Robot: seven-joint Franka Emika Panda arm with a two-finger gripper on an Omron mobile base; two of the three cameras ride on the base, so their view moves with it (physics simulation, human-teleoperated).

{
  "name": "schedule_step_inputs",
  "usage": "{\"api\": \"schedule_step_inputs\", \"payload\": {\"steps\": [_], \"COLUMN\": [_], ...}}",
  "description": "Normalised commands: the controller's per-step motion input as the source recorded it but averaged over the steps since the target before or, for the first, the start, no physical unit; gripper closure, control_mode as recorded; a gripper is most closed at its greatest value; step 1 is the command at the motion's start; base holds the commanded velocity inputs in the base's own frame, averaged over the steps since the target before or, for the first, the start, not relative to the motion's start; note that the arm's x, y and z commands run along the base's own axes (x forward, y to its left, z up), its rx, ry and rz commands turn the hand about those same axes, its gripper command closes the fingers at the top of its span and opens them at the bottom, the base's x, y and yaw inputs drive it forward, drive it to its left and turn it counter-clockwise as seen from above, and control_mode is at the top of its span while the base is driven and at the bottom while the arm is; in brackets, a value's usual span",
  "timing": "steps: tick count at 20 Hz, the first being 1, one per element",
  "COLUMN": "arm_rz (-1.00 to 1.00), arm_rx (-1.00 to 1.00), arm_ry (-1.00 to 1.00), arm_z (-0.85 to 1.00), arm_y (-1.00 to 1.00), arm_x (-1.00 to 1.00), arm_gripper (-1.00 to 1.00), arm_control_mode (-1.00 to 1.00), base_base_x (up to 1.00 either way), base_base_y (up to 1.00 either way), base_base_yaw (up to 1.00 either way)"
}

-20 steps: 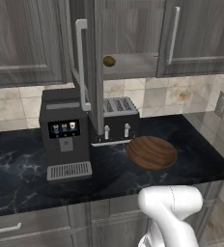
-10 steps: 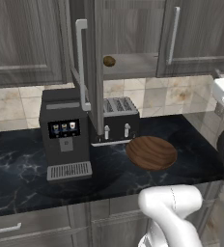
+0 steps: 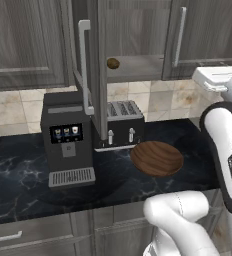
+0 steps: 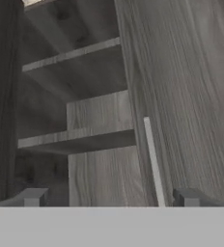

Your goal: Open the cabinet. Pick the kiwi and banana from the cabinet and place them into the bowl. Then close the cabinet.

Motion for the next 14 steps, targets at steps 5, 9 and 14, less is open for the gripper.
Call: {"api": "schedule_step_inputs", "payload": {"steps": [5,9,14], "arm_rz": [0.0,-0.01,0.0], "arm_rx": [0.0,0.02,0.04], "arm_ry": [0.13,0.1,0.04], "arm_z": [0.0,0.0,0.0], "arm_y": [-0.02,-0.18,-0.26], "arm_x": [0.86,0.82,0.68], "arm_gripper": [-1.0,-1.0,-1.0], "arm_control_mode": [-1.0,-1.0,-1.0], "base_base_x": [0.0,0.0,0.0], "base_base_y": [0.0,0.0,0.0], "base_base_yaw": [0.0,0.0,0.0]}}
